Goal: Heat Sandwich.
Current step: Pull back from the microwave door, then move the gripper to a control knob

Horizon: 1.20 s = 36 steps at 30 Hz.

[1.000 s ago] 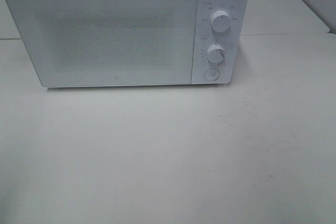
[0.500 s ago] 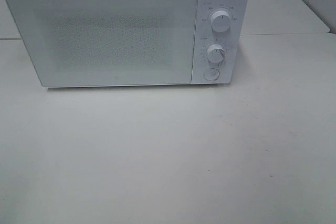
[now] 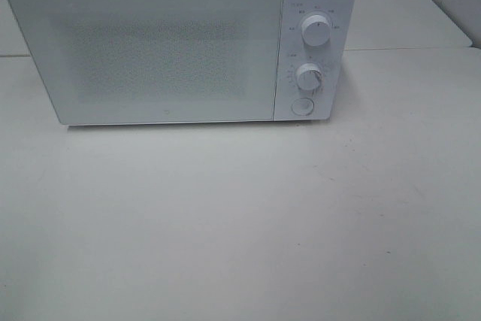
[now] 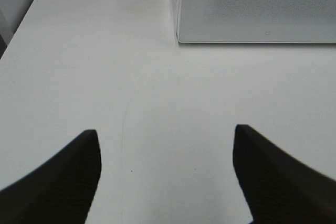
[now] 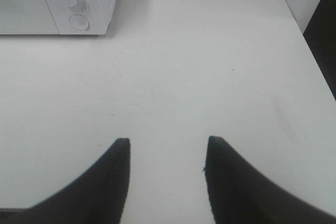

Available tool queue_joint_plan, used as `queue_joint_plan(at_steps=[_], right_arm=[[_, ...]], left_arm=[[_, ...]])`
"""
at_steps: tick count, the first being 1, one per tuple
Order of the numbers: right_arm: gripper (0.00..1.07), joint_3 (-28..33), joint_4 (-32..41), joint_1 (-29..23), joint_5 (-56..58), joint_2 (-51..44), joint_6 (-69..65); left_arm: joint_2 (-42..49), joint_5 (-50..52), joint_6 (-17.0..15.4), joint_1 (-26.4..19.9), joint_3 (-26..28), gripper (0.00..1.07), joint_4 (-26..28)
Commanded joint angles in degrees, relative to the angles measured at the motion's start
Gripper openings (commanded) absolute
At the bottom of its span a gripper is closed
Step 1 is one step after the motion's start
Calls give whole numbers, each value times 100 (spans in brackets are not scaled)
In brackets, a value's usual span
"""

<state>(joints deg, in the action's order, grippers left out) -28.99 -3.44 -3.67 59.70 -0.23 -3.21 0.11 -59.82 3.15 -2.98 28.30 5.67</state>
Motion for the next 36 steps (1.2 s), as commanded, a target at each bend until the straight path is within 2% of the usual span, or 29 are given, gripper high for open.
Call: queue_joint_plan(at_steps=[1, 36], right_arm=[[46, 17, -29, 17, -23, -132, 11], [43, 17, -29, 17, -23, -132, 11]], left_arm=[[138, 46, -29, -6, -17, 66, 17], [103, 46, -29, 11, -17, 66, 17]])
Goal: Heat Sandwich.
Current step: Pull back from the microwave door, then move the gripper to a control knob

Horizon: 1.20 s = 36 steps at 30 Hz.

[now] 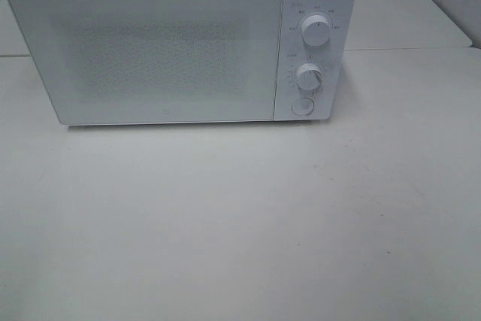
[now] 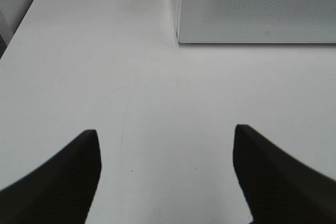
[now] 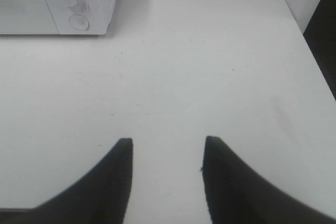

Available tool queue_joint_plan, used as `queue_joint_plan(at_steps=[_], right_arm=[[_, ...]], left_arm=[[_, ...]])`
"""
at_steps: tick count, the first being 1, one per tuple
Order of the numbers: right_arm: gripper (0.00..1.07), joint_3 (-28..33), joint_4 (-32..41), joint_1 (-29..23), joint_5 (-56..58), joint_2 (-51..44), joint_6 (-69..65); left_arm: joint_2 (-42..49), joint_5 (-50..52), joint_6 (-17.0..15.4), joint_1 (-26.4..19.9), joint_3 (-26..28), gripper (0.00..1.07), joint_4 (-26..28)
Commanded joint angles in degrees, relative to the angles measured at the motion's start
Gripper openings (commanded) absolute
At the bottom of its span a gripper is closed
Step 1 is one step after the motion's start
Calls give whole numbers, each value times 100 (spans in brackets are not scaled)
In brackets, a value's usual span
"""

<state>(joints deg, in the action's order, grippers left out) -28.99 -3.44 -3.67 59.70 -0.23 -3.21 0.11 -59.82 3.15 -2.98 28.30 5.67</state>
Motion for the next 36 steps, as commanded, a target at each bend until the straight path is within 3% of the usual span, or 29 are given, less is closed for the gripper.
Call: queue_joint_plan(at_steps=[1, 29, 34, 36], right_arm=[[43, 17, -29, 17, -23, -132, 11], [44, 17, -29, 17, -23, -132, 11], [54, 17, -23, 17, -29, -63, 11], [63, 17, -23, 17, -29, 63, 11]], left_arm=[[103, 46, -29, 11, -17, 66, 17], [103, 46, -29, 11, -17, 66, 17], [103, 46, -29, 11, -17, 66, 17], [103, 46, -29, 11, -17, 66, 17]])
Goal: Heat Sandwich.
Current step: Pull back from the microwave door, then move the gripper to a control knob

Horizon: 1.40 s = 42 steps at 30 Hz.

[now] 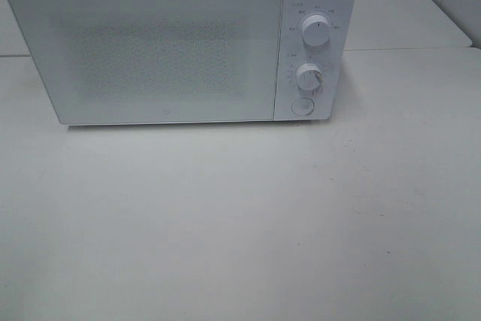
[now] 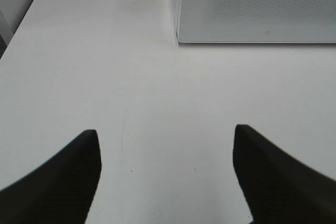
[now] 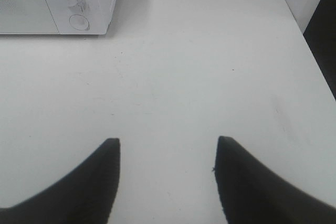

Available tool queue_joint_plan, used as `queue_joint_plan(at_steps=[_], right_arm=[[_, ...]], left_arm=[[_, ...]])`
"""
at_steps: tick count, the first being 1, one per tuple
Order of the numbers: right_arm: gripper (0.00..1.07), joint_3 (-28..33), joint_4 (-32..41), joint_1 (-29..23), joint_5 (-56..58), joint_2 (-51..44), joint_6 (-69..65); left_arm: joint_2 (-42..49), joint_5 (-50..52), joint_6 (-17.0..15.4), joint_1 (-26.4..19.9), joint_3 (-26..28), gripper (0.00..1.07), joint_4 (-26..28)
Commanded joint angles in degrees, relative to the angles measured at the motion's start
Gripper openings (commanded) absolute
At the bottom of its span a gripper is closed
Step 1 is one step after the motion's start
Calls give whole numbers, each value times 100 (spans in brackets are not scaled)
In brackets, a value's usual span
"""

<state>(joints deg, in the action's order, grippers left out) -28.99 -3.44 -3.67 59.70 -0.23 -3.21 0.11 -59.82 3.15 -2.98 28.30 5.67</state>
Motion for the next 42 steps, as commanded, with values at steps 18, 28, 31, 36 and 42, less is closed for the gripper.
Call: queue_joint_plan(at_steps=[18, 28, 31, 36, 42], right_arm=[[68, 23, -183, 17, -3220, 1793, 321], [68, 223, 155, 11, -4475, 2567, 321], [68, 430, 275, -160, -5248, 2830, 321], [66, 688, -120, -682, -6423, 3295, 321], [66, 710, -458, -1071, -7448, 4383, 252]], left_arm=[[103, 46, -29, 11, -17, 66, 17], [103, 46, -29, 11, -17, 66, 17], [103, 46, -29, 11, -17, 66, 17], [103, 46, -29, 11, -17, 66, 17], [103, 46, -29, 11, -17, 66, 17]])
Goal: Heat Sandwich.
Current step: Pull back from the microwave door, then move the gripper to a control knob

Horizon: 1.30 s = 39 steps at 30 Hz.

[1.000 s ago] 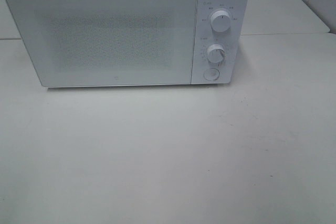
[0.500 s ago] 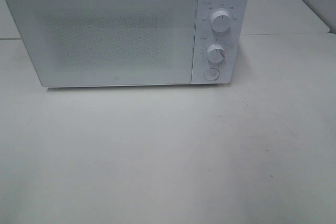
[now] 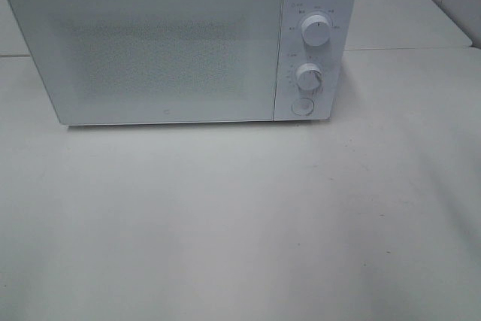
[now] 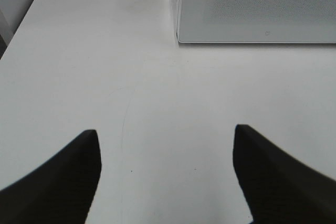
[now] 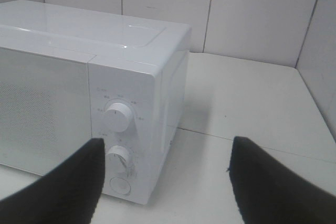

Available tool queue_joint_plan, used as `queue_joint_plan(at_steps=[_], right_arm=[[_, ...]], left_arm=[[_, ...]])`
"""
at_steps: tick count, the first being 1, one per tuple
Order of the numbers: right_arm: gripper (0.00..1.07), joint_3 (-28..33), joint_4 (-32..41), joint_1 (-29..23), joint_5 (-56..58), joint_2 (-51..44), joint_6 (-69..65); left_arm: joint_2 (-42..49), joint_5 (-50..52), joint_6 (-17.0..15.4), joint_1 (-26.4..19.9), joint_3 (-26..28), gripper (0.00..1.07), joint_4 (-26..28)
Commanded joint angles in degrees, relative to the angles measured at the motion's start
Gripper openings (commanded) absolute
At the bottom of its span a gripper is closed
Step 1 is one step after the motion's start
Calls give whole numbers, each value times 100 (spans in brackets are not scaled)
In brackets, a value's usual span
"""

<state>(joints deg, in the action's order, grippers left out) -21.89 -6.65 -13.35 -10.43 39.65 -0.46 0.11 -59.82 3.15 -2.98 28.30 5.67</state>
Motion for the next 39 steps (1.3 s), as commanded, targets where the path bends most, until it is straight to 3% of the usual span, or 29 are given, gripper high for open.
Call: queue_joint_plan(at_steps=[1, 7, 12, 17, 23, 28, 39], right_arm=[[66, 0, -138, -103, -435, 395, -23], [66, 0, -40, -476, -1312, 1432, -309], [66, -6, 607, -911, -2023, 2154, -195], [66, -6, 1576, -1432, -2532, 2756, 453], [66, -6, 3306, -2223, -3512, 3564, 2143], [66, -6, 4188, -2681, -4383, 4074, 2510], [66, -544, 4234, -2750, -4784, 5202, 2498]], left_arm=[[103, 46, -29, 11, -17, 66, 17], [103, 46, -29, 11, -17, 66, 17], [103, 46, -29, 11, -17, 66, 17], [103, 46, -29, 11, -17, 66, 17], [103, 46, -29, 11, -17, 66, 17], [103, 46, -29, 11, -17, 66, 17], [103, 46, -29, 11, -17, 66, 17]])
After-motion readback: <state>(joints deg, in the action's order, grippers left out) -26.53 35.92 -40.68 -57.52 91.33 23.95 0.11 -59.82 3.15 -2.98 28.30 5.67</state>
